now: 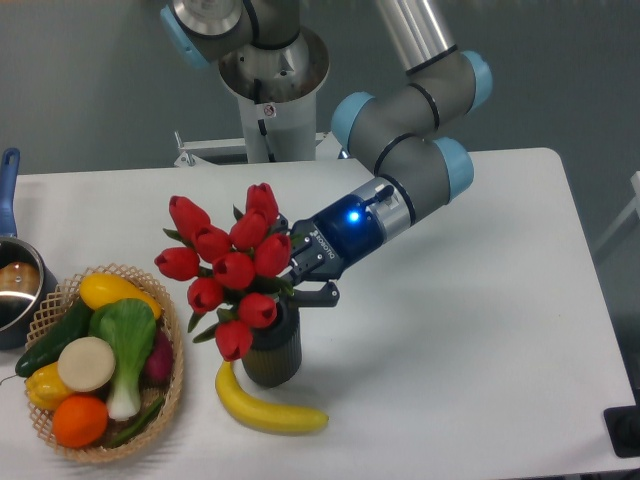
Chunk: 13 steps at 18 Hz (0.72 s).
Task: Insert the flowers into the vase
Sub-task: 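Lower the tulip stems into the grey vase opening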
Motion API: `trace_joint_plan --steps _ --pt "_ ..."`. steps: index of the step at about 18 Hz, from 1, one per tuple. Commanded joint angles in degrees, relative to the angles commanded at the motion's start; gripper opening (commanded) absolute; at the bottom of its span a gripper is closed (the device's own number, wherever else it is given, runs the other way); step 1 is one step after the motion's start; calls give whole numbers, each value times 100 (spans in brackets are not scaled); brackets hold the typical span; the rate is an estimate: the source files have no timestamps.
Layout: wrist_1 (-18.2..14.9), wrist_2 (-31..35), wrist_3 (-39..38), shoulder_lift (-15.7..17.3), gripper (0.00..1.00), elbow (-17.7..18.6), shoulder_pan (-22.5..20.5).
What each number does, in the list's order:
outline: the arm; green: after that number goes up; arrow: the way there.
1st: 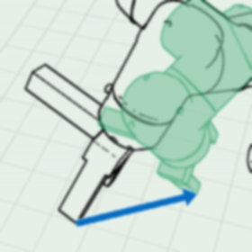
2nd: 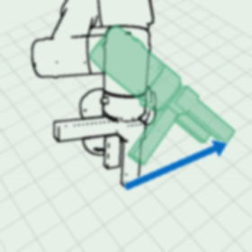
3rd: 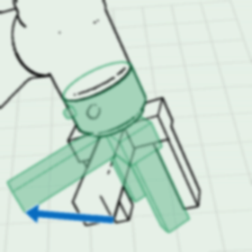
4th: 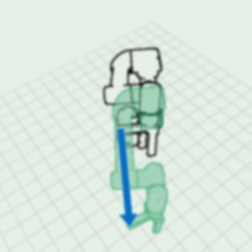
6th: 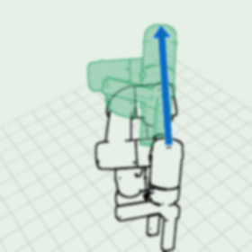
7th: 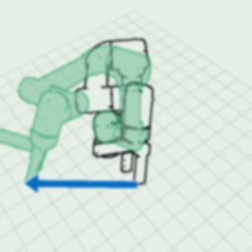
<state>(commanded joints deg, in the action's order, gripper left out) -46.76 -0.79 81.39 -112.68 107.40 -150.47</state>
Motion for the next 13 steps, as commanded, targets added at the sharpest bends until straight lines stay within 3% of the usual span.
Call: trace_joint_plan --steps 6,13 --pt "-9 0 26 -17 24 97 -105" --pt "0 9 289 -272 24 114 -167"
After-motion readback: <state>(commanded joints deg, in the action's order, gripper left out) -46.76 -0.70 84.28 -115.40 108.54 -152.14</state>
